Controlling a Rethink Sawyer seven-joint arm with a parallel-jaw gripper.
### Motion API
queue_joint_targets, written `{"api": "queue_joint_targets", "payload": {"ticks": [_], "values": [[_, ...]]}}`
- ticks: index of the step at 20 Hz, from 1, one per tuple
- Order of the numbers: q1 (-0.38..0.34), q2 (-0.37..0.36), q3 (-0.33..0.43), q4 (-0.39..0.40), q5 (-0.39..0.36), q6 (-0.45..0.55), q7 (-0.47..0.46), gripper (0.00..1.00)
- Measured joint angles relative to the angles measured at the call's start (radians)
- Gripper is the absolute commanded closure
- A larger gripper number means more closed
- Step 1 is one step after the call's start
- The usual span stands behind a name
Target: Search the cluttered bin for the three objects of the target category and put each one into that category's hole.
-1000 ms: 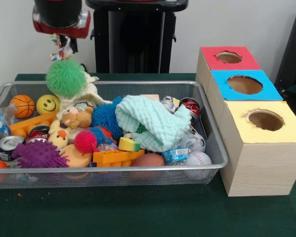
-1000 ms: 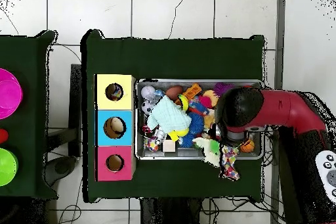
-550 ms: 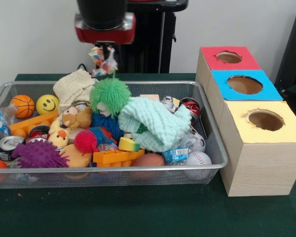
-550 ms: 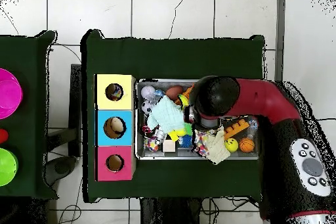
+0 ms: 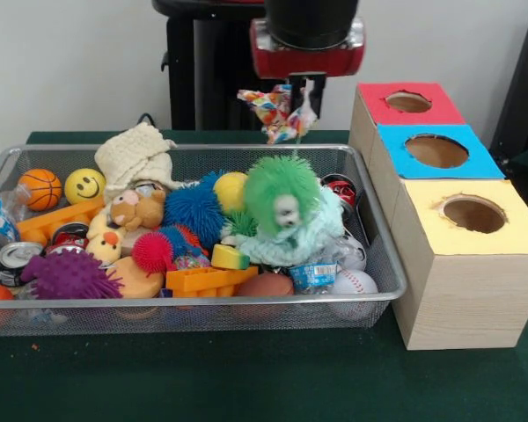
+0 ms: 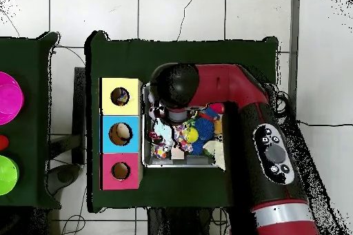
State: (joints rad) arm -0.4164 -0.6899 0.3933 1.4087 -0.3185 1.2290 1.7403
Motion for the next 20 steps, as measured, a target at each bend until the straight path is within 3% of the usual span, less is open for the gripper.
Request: {"api": "queue_joint_targets", "payload": {"ticks": [11, 20], "values": [[0.089, 0.041, -0.052, -0.155, 0.055, 0.078, 0.003, 1.0], [0.089, 0.045, -0.105, -0.162, 0.08, 0.082, 0.003, 1.0]]}}
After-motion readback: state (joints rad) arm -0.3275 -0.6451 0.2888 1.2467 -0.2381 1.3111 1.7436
